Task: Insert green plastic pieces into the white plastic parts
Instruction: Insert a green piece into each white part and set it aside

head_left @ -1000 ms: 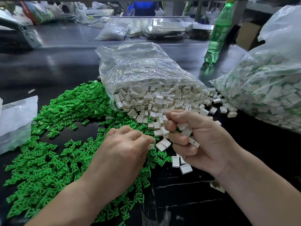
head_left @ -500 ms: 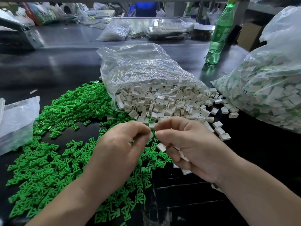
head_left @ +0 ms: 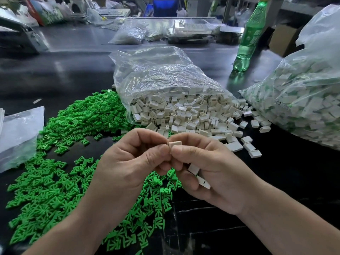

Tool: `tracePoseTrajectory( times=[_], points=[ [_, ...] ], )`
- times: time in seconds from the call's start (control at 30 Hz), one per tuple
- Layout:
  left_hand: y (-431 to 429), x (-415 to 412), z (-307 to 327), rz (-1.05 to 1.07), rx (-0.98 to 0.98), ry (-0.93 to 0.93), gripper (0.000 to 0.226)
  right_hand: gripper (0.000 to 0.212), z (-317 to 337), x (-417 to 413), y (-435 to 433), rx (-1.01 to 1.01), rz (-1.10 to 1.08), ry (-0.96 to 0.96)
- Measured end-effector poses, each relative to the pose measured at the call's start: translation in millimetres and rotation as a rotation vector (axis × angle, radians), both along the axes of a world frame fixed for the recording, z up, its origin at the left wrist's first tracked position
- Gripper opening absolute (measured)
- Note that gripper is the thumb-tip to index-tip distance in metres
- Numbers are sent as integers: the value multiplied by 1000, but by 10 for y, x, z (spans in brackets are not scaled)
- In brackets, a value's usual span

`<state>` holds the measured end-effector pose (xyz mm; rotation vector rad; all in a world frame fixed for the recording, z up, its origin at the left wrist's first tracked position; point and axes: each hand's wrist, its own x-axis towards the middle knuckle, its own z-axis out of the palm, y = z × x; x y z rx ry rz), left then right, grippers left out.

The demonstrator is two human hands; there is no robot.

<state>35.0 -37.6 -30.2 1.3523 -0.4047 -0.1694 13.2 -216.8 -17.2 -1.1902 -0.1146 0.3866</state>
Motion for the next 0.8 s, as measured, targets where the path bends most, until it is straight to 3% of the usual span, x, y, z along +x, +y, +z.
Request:
tracePoseTrajectory(
  times=[0.2, 0.3, 0.47, 0.53, 0.67, 0.73, 0.8],
  points=[
    [31, -16, 35, 2, 95, 36, 16, 7, -1, 12, -23, -12, 59, 59],
    [12, -67, 59, 69, 281, -122, 2, 6, -15, 22, -51, 67, 119, 137],
    [82, -90, 110, 251, 616, -332, 7, 6, -14, 105, -104, 290, 108, 275],
    [195, -87, 155, 154, 748, -395, 23, 9, 6, 150, -153, 378, -51, 349],
    [174, -174, 108, -55, 1256, -684, 77, 12, 25, 213, -226, 426, -283, 439],
    [137, -176, 50, -29, 1373, -717, 77, 16, 21, 209, -217, 405, -267, 420],
    [153, -131, 35, 13, 1408, -739, 62, 20, 11, 186, -194, 383, -215, 378]
  ],
)
